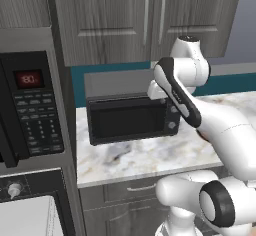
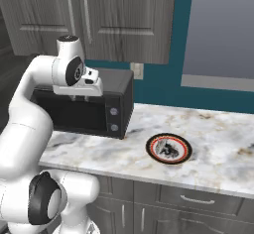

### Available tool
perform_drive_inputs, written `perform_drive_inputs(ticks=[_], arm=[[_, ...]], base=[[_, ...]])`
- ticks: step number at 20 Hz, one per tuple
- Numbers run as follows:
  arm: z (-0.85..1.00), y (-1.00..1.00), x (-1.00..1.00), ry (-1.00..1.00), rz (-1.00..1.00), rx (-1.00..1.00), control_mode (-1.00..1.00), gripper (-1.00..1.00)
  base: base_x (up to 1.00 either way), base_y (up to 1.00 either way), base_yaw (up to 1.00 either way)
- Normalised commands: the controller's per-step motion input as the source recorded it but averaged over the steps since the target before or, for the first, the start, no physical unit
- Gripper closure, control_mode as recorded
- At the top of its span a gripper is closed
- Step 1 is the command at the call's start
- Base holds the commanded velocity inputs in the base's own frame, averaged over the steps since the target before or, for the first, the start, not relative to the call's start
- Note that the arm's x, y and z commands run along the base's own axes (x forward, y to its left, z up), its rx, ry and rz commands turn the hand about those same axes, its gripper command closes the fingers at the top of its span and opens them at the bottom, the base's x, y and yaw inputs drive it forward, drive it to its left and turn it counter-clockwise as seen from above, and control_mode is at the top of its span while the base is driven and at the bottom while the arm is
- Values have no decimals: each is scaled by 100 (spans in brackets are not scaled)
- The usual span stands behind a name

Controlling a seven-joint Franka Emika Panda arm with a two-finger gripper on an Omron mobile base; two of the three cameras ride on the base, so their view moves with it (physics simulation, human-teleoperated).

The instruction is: Place the fish on the top rack of the oven, and slide the tray back inside. Close the oven door.

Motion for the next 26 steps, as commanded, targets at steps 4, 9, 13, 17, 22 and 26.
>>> perform_drive_inputs(ticks=[4,9,13,17,22,26], arm=[[-4,-22,-25,0,-4,2,-100,-100],[-20,-67,-28,0,-10,3,-100,-100],[-24,-57,-12,0,-12,0,-100,-100],[-21,-59,-6,1,-5,-2,-100,-100],[-39,-79,15,8,-8,-18,-100,-100],[-47,-81,6,0,-7,-6,-100,-100]], base=[[0,0,0],[0,0,0],[0,0,0],[0,0,0],[0,0,0],[0,0,0]])
